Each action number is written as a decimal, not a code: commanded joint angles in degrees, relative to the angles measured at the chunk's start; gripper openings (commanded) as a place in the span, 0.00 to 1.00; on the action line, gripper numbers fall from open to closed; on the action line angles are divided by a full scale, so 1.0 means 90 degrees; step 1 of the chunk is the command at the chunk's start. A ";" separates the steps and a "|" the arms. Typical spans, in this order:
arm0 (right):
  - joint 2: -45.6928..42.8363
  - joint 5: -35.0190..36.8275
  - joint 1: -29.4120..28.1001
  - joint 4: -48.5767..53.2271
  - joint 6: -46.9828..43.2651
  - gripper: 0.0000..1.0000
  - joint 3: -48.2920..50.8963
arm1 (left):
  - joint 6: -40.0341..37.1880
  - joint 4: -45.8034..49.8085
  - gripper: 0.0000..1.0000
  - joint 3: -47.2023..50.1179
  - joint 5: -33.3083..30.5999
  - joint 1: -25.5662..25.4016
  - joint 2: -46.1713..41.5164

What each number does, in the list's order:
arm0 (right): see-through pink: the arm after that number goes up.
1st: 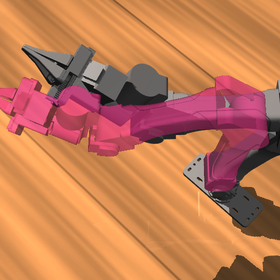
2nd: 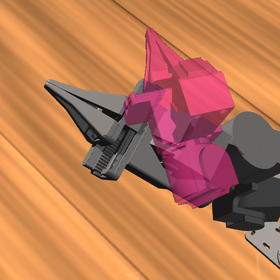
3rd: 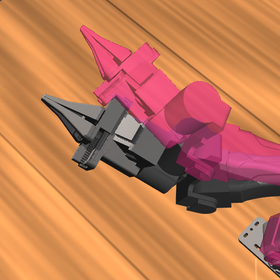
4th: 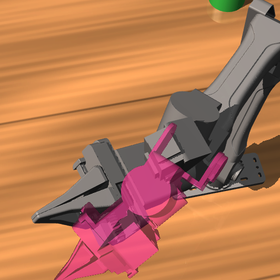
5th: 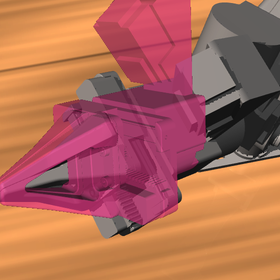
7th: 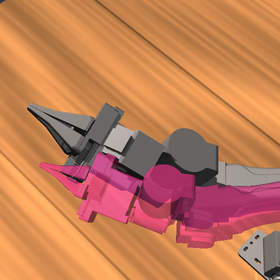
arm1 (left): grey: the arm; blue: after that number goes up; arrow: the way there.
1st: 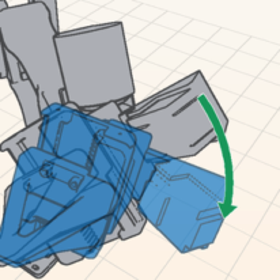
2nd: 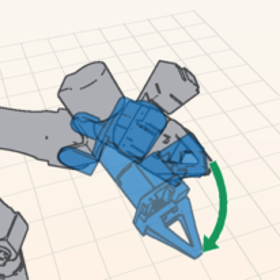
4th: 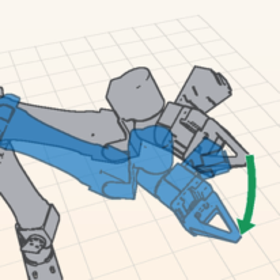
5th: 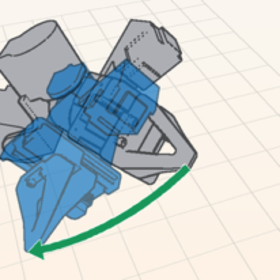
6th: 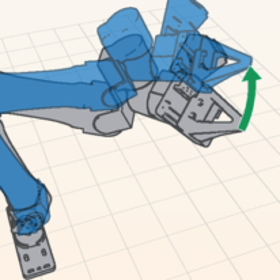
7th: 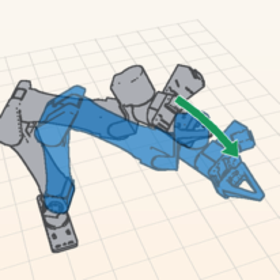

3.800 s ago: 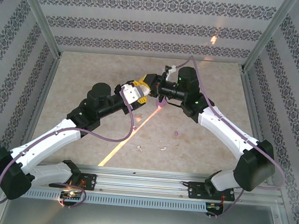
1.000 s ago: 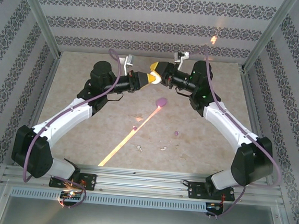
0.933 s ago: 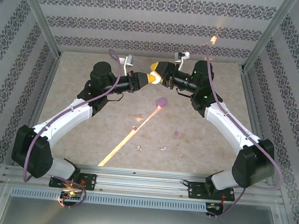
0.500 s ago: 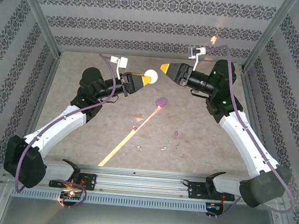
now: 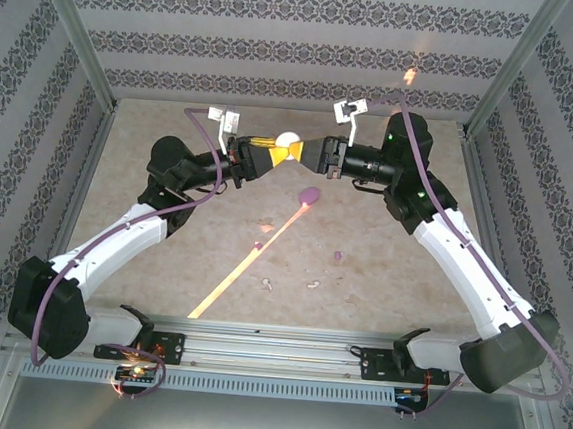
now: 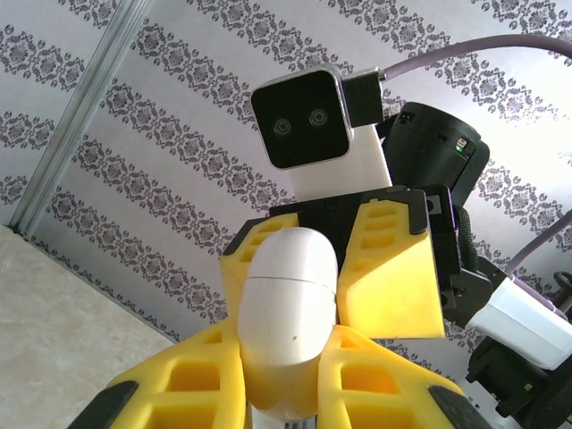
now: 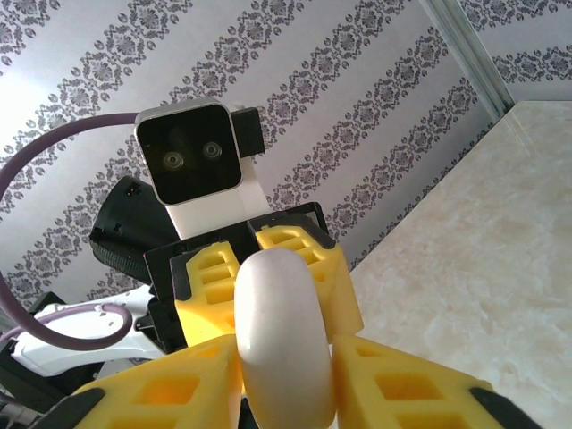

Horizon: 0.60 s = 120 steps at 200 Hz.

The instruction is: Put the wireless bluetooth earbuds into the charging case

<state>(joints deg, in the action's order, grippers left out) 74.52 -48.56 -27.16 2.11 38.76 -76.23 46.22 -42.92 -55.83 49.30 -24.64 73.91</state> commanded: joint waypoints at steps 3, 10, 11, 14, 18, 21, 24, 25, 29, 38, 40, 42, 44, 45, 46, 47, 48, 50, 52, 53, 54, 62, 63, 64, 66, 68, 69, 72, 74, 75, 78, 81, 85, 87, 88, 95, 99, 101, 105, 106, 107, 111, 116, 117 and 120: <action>0.0068 -0.0167 -0.0059 -0.0313 -0.0071 0.25 -0.0212 | -0.0244 -0.0227 0.06 0.0075 0.0223 0.0010 -0.0228; 0.0084 -0.0220 -0.0059 -0.0353 -0.0073 0.22 -0.0212 | -0.0257 -0.0230 0.06 0.0089 0.0252 0.0013 -0.0242; 0.0082 -0.0225 -0.0059 -0.0362 -0.0076 0.21 -0.0217 | -0.0259 -0.0231 0.06 0.0095 0.0253 0.0013 -0.0243; 0.0080 -0.0245 -0.0059 -0.0383 -0.0078 0.20 -0.0221 | -0.0269 -0.0231 0.06 0.0107 0.0271 0.0014 -0.0251; 0.0097 -0.0274 -0.0059 -0.0397 -0.0085 0.18 -0.0229 | -0.0273 -0.0223 0.07 0.0114 0.0291 0.0006 -0.0267; 0.0107 -0.0294 -0.0059 -0.0400 -0.0103 0.17 -0.0231 | -0.0288 -0.0222 0.07 0.0118 0.0300 0.0013 -0.0272; 0.0108 -0.0311 -0.0060 -0.0400 -0.0123 0.16 -0.0236 | -0.0291 -0.0219 0.08 0.0132 0.0315 0.0010 -0.0291; 0.0108 -0.0319 -0.0059 -0.0395 -0.0130 0.15 -0.0244 | -0.0301 -0.0216 0.08 0.0131 0.0319 0.0007 -0.0296; 0.0113 -0.0344 -0.0066 -0.0394 -0.0156 0.14 -0.0242 | -0.0329 -0.0212 0.09 0.0147 0.0330 0.0006 -0.0307; 0.0109 -0.0390 -0.0067 -0.0357 -0.0252 0.12 -0.0256 | -0.0391 -0.0151 0.14 0.0174 0.0357 0.0010 -0.0358; 0.0109 -0.0399 -0.0068 -0.0343 -0.0293 0.11 -0.0252 | -0.0404 -0.0141 0.17 0.0175 0.0366 0.0020 -0.0374; 0.0109 -0.0409 -0.0068 -0.0318 -0.0323 0.11 -0.0266 | -0.0434 -0.0116 0.18 0.0182 0.0370 0.0020 -0.0388; 0.0106 -0.0414 -0.0068 -0.0287 -0.0367 0.11 -0.0274 | -0.0466 -0.0090 0.20 0.0184 0.0372 0.0025 -0.0407; 0.0102 -0.0415 -0.0068 -0.0270 -0.0389 0.10 -0.0282 | -0.0481 -0.0078 0.22 0.0191 0.0377 0.0029 -0.0418; 0.0101 -0.0420 -0.0068 -0.0252 -0.0409 0.10 -0.0286 | -0.0499 -0.0072 0.24 0.0190 0.0379 0.0026 -0.0433; 0.0100 -0.0423 -0.0064 -0.0243 -0.0434 0.10 -0.0288 | -0.0512 -0.0054 0.26 0.0189 0.0385 0.0030 -0.0441; 0.0099 -0.0424 -0.0066 -0.0224 -0.0457 0.10 -0.0299 | -0.0519 -0.0040 0.27 0.0193 0.0388 0.0031 -0.0450; 0.0094 -0.0425 -0.0063 -0.0195 -0.0515 0.10 -0.0312 | -0.0558 -0.0008 0.31 0.0197 0.0381 0.0038 -0.0468; 0.0088 -0.0428 -0.0065 -0.0139 -0.0571 0.10 -0.0325 | -0.0590 0.0025 0.35 0.0207 0.0379 0.0044 -0.0495; 0.0088 -0.0426 -0.0067 -0.0109 -0.0603 0.09 -0.0332 | -0.0607 0.0043 0.36 0.0207 0.0380 0.0043 -0.0506; 0.0079 -0.0426 -0.0063 -0.0079 -0.0619 0.09 -0.0340 | -0.0625 0.0067 0.37 0.0217 0.0376 0.0058 -0.0516; 0.0056 -0.0399 -0.0059 0.0191 -0.0909 0.09 -0.0417 | -0.0757 0.0265 0.47 0.0250 0.0357 0.0130 -0.0644; 0.0053 -0.0398 -0.0059 0.0227 -0.0943 0.09 -0.0427 | -0.0773 0.0280 0.48 0.0253 0.0350 0.0140 -0.0658; 0.0052 -0.0392 -0.0059 0.0265 -0.0980 0.09 -0.0437 | -0.0796 0.0322 0.49 0.0255 0.0351 0.0150 -0.0676; 0.0043 -0.0373 -0.0059 0.0337 -0.1056 0.09 -0.0451 | -0.0833 0.0403 0.51 0.0256 0.0338 0.0175 -0.0713; 0.0034 -0.0354 -0.0059 0.0419 -0.1121 0.09 -0.0477 | -0.0871 0.0481 0.52 0.0264 0.0337 0.0198 -0.0749; 0.0032 -0.0341 -0.0059 0.0463 -0.1181 0.09 -0.0486 | -0.0884 0.0520 0.53 0.0265 0.0335 0.0203 -0.0765; 0.0023 -0.0304 -0.0059 0.0584 -0.1316 0.09 -0.0523 | -0.0964 0.0651 0.54 0.0266 0.0338 0.0244 -0.0821; 0.0014 -0.0280 -0.0066 0.0661 -0.1404 0.09 -0.0544 | -0.1014 0.0741 0.55 0.0266 0.0339 0.0269 -0.0857; 0.0008 -0.0270 -0.0062 0.0702 -0.1449 0.09 -0.0554 | -0.1043 0.0792 0.56 0.0266 0.0346 0.0278 -0.0877; -0.0003 -0.0250 -0.0068 0.0801 -0.1573 0.09 -0.0583 | -0.1153 0.0929 0.57 0.0253 0.0352 0.0324 -0.0929; -0.0013 -0.0225 -0.0068 0.0923 -0.1703 0.09 -0.0610 | -0.1252 0.1078 0.58 0.0241 0.0383 0.0353 -0.0987; -0.0023 -0.0206 -0.0068 0.1065 -0.1862 0.09 -0.0651 | -0.1406 0.1274 0.59 0.0227 0.0434 0.0400 -0.1055; -0.0027 -0.0197 -0.0068 0.1133 -0.1940 0.09 -0.0671 | -0.1483 0.1390 0.59 0.0215 0.0466 0.0418 -0.1086; -0.0028 -0.0199 -0.0068 0.1167 -0.1981 0.09 -0.0681 | -0.1532 0.1443 0.60 0.0206 0.0487 0.0431 -0.1109; -0.0038 -0.0191 -0.0073 0.1370 -0.2219 0.09 -0.0741 | -0.1865 0.1771 0.61 0.0154 0.0661 0.0472 -0.1208; -0.0038 -0.0201 -0.0078 0.1463 -0.2330 0.09 -0.0773 | -0.2107 0.1965 0.61 0.0121 0.0767 0.0494 -0.1258; -0.0038 -0.0208 -0.0078 0.1518 -0.2399 0.09 -0.0789 | -0.2220 0.2075 0.61 0.0093 0.0820 0.0500 -0.1286; -0.0038 -0.0232 -0.0087 0.1598 -0.2521 0.08 -0.0819 | -0.2430 0.2300 0.61 0.0050 0.0894 0.0502 -0.1339; -0.0033 -0.0241 -0.0088 0.1615 -0.2545 0.08 -0.0823 | -0.2494 0.2363 0.61 0.0024 0.0916 0.0502 -0.1353; -0.0031 -0.0250 -0.0088 0.1628 -0.2581 0.08 -0.0830 | -0.2545 0.2423 0.61 0.0004 0.0937 0.0507 -0.1364; -0.0029 -0.0281 -0.0111 0.1708 -0.2696 0.08 -0.0858 | -0.2761 0.2684 0.62 -0.0061 0.1001 0.0507 -0.1399; -0.0014 -0.0319 -0.0142 0.1789 -0.2840 0.08 -0.0891 | -0.2977 0.3030 0.62 -0.0157 0.1045 0.0500 -0.1436; -0.0011 -0.0319 -0.0149 0.1812 -0.2870 0.08 -0.0898 | -0.3021 0.3098 0.62 -0.0175 0.1055 0.0501 -0.1436; -0.0009 -0.0341 -0.0176 0.1867 -0.2959 0.08 -0.0925 | -0.3150 0.3287 0.62 -0.0234 0.1090 0.0507 -0.1440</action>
<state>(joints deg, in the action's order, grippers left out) 75.05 -50.46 -27.29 12.67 22.74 -81.84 32.03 -28.38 -54.11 53.84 -20.49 62.92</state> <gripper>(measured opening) 0.190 0.617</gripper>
